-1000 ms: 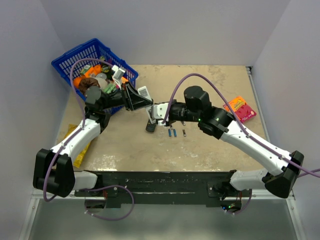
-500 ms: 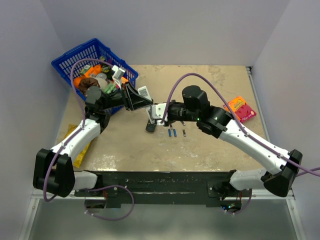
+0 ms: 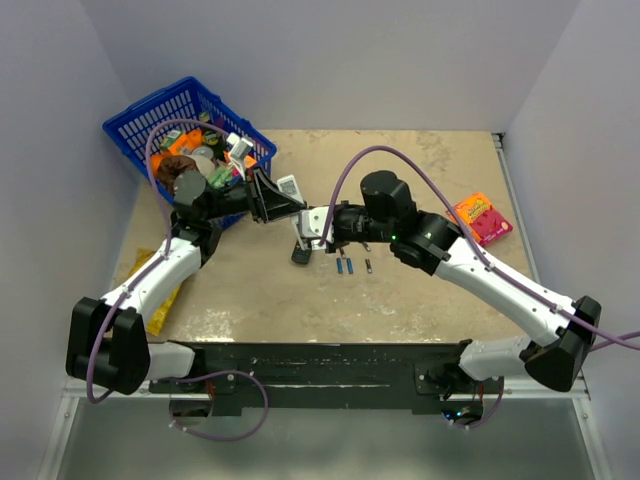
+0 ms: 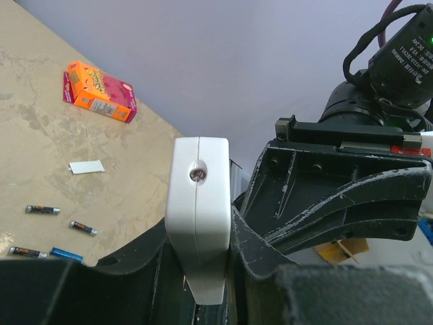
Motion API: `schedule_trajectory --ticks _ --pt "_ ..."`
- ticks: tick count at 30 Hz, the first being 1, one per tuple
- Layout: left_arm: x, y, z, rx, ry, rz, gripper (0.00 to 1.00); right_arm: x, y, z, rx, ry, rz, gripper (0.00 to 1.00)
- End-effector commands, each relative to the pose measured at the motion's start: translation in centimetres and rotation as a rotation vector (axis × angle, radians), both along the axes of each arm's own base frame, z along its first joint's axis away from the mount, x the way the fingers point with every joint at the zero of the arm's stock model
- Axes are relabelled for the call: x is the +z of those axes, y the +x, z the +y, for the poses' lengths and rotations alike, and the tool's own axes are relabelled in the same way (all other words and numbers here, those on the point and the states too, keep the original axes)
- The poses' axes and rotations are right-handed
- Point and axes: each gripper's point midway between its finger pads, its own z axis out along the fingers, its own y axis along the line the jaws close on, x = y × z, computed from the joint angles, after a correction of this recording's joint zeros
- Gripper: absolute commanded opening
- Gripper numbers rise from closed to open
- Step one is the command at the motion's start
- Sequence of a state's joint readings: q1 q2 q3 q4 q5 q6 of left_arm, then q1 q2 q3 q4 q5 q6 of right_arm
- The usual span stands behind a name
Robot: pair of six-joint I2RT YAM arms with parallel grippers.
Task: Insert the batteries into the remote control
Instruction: Adjust the battery in the remote control.
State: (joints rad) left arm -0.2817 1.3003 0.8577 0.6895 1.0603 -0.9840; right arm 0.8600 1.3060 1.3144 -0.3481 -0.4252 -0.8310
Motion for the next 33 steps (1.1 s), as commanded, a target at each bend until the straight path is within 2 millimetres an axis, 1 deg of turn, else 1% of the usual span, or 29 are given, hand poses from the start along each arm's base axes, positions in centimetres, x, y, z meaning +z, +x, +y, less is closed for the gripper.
schedule_trajectory --ticks 1,9,16,25,33 --pt "2.5 -0.4 0.1 0.004 -0.019 -0.093 0.0 1.9 -0.2 0.5 0.027 0.035 -0.013 0.17" --pt "2.4 -0.3 0.0 0.005 -0.019 -0.091 0.0 1.6 -0.5 0.6 0.044 0.023 0.002 0.16" --pt "2.4 -0.2 -0.1 -0.002 -0.016 -0.092 0.0 0.8 -0.7 0.7 0.056 0.002 0.021 0.16" --pt "2.5 -0.3 -0.3 -0.008 -0.019 -0.096 0.0 1.2 -1.0 1.3 0.088 0.015 0.03 0.15" --pt "2.6 -0.4 -0.2 -0.007 -0.02 -0.101 0.0 0.9 -1.0 1.2 0.083 0.006 0.039 0.15"
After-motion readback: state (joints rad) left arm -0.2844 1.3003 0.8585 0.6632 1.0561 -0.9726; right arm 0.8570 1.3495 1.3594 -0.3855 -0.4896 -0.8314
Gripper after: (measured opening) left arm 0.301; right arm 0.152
